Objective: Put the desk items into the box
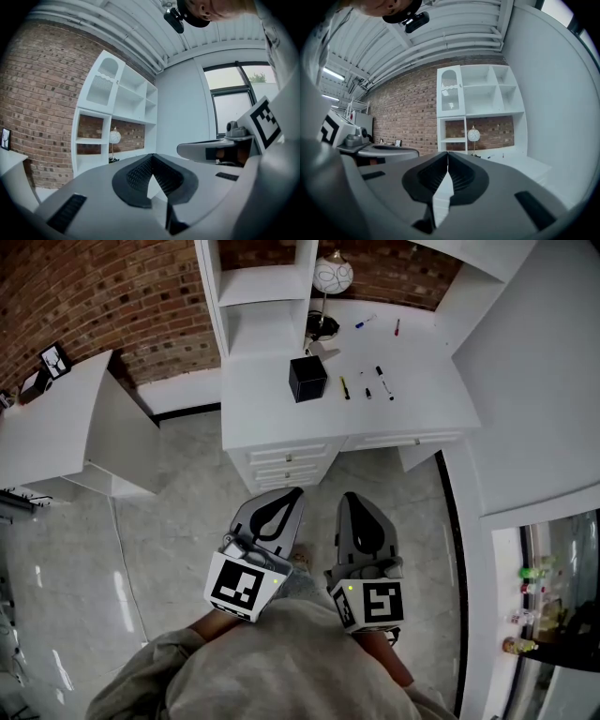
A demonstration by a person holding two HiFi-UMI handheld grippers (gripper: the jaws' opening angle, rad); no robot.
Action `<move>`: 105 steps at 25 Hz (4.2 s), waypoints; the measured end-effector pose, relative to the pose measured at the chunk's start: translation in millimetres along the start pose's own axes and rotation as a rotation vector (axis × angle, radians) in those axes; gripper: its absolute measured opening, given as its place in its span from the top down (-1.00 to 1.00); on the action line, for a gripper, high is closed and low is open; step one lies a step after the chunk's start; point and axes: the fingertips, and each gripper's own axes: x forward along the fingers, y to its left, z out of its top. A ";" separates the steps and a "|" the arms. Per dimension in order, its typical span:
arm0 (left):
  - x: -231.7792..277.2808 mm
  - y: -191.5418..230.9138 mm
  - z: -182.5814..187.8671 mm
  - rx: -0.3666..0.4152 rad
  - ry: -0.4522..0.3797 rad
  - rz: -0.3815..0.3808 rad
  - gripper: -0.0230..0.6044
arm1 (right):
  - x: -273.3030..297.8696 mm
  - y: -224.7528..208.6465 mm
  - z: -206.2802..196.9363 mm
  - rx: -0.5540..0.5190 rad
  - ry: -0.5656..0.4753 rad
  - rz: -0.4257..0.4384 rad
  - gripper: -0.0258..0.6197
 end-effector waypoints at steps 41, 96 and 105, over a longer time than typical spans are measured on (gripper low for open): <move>175.4 89.6 6.3 0.000 0.030 0.040 0.90 | 175.0 -101.2 -7.4 0.018 0.062 0.084 0.87; 358.4 150.2 -97.3 -0.010 0.218 -0.035 0.90 | 355.0 -210.0 -112.5 0.002 0.297 0.110 0.87; 373.2 152.1 -113.9 -0.035 0.240 -0.003 0.90 | 372.2 -220.1 -143.5 0.006 0.354 0.153 0.87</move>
